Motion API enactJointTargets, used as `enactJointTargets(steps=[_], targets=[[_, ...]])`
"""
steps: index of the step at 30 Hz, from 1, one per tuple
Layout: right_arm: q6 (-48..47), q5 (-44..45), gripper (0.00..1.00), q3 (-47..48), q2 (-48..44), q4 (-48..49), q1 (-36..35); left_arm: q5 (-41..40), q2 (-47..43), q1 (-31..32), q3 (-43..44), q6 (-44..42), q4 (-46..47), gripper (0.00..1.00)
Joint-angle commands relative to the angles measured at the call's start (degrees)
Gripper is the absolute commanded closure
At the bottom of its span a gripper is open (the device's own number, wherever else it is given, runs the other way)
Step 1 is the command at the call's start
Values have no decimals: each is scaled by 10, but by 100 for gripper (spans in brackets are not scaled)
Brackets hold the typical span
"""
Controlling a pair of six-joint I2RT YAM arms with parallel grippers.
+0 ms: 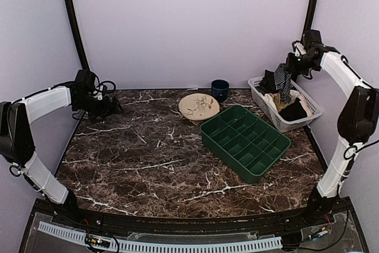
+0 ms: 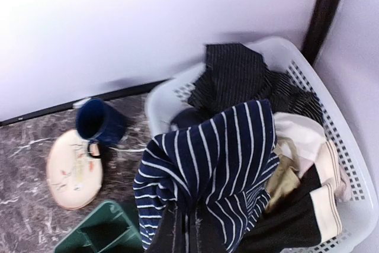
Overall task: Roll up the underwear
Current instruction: Pick up the underwear from the bin, then move the storage box to the center of the board.
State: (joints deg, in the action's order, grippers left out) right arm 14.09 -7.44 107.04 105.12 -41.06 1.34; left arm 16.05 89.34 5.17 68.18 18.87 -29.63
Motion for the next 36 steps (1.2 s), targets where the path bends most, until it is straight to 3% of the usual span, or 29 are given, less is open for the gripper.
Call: enactJointTargets(steps=[1,5,9,21,28,36], targets=[[7,-112,100,18,-77,64,-31,6,-45,3,-19,-6,-5,1],[31,-199,100,26,-101,107,-77,3,-63,3,-26,-6,-6,1],[83,-251,100,18,-110,176,-170,-1,-82,2,-35,-4,-9,1],[164,-158,100,-26,15,283,-454,-16,-159,3,-96,6,-15,1],[217,-96,100,-4,155,309,-497,-34,-186,2,-116,1,-30,1],[246,10,100,30,250,217,-496,-56,-189,2,-118,-9,-40,1]])
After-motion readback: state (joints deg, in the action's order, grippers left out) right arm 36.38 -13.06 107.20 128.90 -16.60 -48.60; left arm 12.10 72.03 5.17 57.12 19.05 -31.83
